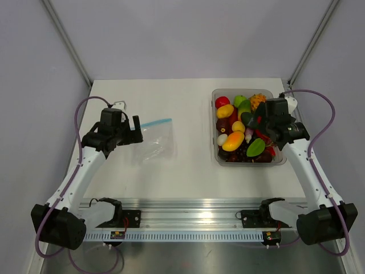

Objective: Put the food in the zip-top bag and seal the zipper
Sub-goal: Pick up the zipper food storage bag at the center of the board.

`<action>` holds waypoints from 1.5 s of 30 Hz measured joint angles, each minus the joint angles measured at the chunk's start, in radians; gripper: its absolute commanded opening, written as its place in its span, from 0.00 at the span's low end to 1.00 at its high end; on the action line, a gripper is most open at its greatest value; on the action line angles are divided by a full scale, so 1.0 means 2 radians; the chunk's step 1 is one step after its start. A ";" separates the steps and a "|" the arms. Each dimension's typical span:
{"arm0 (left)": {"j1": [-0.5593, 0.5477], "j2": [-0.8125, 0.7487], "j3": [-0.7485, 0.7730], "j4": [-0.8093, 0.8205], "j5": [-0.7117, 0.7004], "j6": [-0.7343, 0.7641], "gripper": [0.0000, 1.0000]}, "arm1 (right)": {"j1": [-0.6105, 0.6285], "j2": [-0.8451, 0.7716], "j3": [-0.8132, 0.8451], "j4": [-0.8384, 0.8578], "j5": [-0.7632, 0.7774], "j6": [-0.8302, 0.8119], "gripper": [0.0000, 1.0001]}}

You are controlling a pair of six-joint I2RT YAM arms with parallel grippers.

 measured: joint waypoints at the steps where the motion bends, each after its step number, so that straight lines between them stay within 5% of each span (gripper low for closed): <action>1: 0.000 0.007 0.001 0.001 0.002 -0.001 0.97 | 0.000 0.000 -0.002 0.002 -0.001 0.000 0.99; 17: -0.011 0.159 0.013 0.068 0.072 -0.046 0.81 | 0.000 -0.024 -0.027 0.035 -0.049 -0.011 1.00; 27: -0.126 0.223 0.043 0.178 0.231 -0.144 0.85 | 0.000 -0.037 -0.034 0.039 -0.058 -0.014 0.99; 36: -0.064 0.190 0.088 0.169 0.215 -0.143 0.77 | 0.008 -0.047 -0.040 0.039 -0.100 -0.027 0.99; 45: 0.028 0.164 -0.011 0.139 0.194 -0.175 0.79 | 0.237 0.042 0.012 0.046 -0.092 -0.002 0.97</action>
